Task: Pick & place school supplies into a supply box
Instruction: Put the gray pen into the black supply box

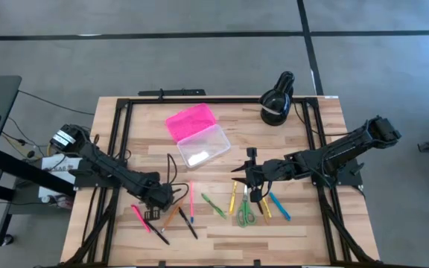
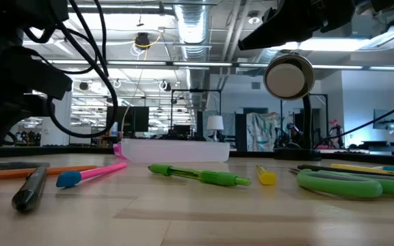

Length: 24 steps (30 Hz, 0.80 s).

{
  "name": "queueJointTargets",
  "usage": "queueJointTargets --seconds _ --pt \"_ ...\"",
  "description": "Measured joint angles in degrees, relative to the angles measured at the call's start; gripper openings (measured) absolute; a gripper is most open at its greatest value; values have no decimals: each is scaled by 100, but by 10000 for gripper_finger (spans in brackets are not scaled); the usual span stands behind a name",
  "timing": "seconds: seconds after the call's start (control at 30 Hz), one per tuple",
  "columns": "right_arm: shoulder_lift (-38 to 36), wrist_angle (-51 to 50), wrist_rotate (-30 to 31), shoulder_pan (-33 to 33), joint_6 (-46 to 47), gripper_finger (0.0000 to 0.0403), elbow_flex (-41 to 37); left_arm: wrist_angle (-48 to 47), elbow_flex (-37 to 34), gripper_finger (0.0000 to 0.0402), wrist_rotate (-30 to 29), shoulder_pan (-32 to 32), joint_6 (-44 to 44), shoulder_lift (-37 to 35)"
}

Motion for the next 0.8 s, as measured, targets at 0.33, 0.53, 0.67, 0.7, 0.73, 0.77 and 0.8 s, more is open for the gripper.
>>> queueJointTargets --seconds 0.33,0.53,0.67,0.7,0.73,0.77,0.8 --pt "-1 -12 4 2 4 109 0 26 7 15 -162 7 -153 -4" --pt "0 -14 4 -1 69 109 -1 0 109 17 -282 16 -353 7" --pt "-1 -14 4 2 70 109 -2 87 383 17 -775 51 -329 15" --pt "-2 -14 4 -1 83 109 -2 69 460 17 -819 50 -319 9" --pt "-1 -15 4 -1 109 109 -2 40 526 17 -805 68 -306 15" --pt "-2 -14 4 -1 113 109 -2 16 594 17 -800 88 -283 20" --pt "-2 -17 4 1 113 109 -2 11 673 17 -790 116 -255 19"
